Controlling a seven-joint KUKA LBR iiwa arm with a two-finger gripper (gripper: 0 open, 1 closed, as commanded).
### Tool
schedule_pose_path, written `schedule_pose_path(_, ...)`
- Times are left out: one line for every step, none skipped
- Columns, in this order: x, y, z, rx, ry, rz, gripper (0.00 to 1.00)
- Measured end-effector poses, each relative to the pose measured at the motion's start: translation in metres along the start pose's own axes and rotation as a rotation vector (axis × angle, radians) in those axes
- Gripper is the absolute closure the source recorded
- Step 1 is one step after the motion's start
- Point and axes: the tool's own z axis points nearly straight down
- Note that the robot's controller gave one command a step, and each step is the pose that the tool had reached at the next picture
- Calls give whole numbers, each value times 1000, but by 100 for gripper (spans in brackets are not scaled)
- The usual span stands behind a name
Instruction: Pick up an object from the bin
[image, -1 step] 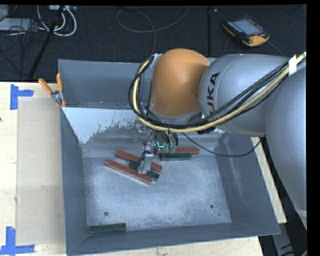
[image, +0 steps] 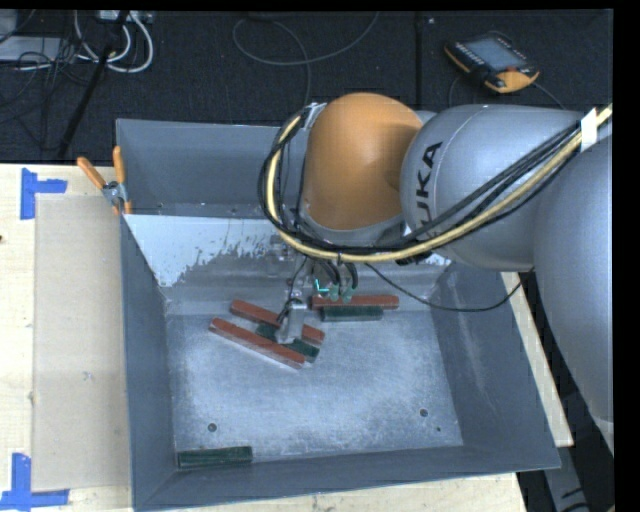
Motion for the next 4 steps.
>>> schedule_pose_path(4, -17, 52, 0, -5, -45, 0)
schedule_pose_path(12, 15, 107, 3, -1, -93, 0)
schedule_pose_path(-1, -43, 111, -3, -7, -127, 100)
schedule_pose_path(-1, -43, 111, -3, -7, -126, 100)
